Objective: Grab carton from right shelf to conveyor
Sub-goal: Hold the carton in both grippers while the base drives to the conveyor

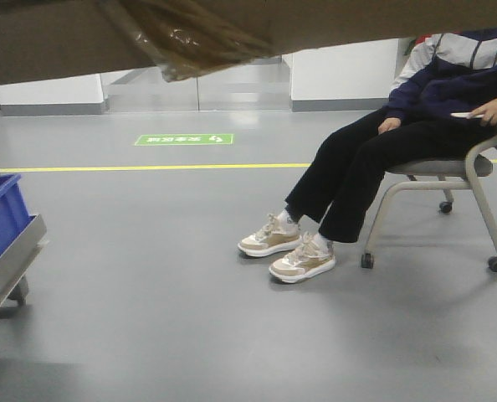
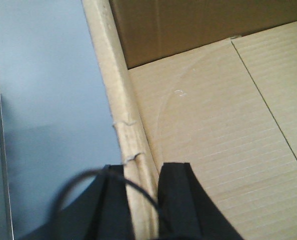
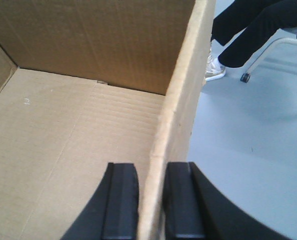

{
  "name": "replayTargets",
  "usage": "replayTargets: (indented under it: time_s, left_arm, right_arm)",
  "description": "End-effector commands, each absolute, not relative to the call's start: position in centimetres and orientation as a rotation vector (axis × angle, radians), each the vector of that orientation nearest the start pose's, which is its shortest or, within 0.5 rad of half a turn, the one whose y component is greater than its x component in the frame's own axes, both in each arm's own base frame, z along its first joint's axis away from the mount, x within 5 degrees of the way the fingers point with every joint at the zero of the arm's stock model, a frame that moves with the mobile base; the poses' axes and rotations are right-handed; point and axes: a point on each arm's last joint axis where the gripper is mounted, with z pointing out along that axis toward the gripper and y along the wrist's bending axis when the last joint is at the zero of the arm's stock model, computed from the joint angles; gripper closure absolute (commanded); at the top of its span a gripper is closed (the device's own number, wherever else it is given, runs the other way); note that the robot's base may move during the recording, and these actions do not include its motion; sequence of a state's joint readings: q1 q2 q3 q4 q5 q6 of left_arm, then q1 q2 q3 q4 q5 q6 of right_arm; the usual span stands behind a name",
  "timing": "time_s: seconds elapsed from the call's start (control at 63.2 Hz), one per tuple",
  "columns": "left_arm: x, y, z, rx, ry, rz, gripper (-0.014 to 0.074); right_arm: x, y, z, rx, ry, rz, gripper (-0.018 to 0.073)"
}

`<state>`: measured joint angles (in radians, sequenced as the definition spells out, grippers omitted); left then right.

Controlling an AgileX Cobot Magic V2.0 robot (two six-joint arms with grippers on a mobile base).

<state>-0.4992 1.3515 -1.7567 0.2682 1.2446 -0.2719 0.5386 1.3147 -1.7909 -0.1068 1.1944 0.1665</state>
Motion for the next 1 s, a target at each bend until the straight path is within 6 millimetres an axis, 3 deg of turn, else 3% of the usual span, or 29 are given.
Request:
replayTargets:
  time_s: [0.0,0.981]
  left_arm:
    - [22.88,-10.68,49.0,0.271,2.23,-0.125,0.0613]
    - [22.88,-10.68,49.0,0.271,2.23,-0.125,0.0613]
  right_arm:
    - [20.72,11.85,51.47,-0.403,2.083,0.337,0.0627]
    - [20.71,11.87,51.47,-0.403,2.083,0.339,0.0627]
